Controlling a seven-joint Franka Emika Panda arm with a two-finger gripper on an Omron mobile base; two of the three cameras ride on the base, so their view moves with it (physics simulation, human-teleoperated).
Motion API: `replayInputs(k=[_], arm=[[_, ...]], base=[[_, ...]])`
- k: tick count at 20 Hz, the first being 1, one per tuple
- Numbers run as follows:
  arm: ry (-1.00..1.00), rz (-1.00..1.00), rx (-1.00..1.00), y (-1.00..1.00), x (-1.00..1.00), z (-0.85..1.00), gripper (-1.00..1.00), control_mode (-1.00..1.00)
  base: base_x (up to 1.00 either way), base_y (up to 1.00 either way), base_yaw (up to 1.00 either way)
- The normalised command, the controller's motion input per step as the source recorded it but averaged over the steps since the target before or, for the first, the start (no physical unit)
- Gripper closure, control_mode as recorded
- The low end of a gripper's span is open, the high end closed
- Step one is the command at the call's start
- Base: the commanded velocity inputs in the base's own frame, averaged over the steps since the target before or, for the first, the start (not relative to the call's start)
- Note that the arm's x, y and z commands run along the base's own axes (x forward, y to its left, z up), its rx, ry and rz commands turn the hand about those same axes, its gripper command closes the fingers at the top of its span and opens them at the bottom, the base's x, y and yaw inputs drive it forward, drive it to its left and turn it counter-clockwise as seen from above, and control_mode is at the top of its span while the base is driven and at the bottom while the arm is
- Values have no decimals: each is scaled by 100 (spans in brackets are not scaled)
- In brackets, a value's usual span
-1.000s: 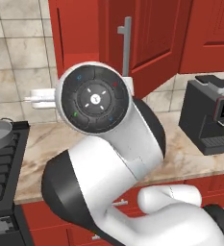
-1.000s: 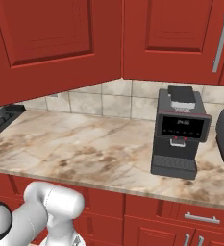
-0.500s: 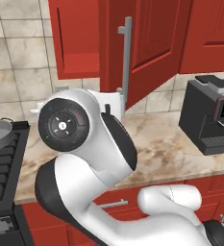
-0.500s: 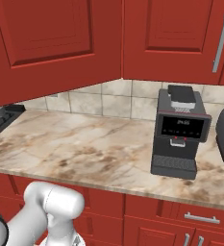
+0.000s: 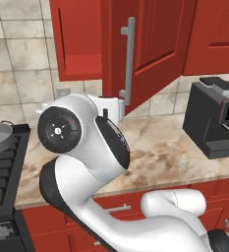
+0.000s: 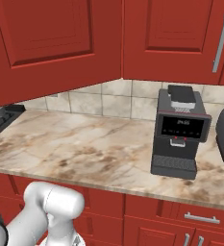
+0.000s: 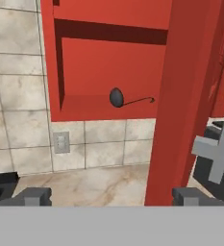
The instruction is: Open the cabinet and move the ladle to the pot. Then close the cabinet.
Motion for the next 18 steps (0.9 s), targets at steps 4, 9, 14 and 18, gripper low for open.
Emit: replayInputs(k=[4, 9, 14, 18], arm=[[0, -15, -1, 0, 3, 0, -100, -100], [0, -23, -4, 0, 12, 0, -100, -100], [0, -23, -4, 0, 34, 0, -100, -100], [0, -19, -2, 0, 44, 0, -100, -100]], base=[[0, 0, 0], [0, 0, 0], [0, 0, 0], [0, 0, 0]])
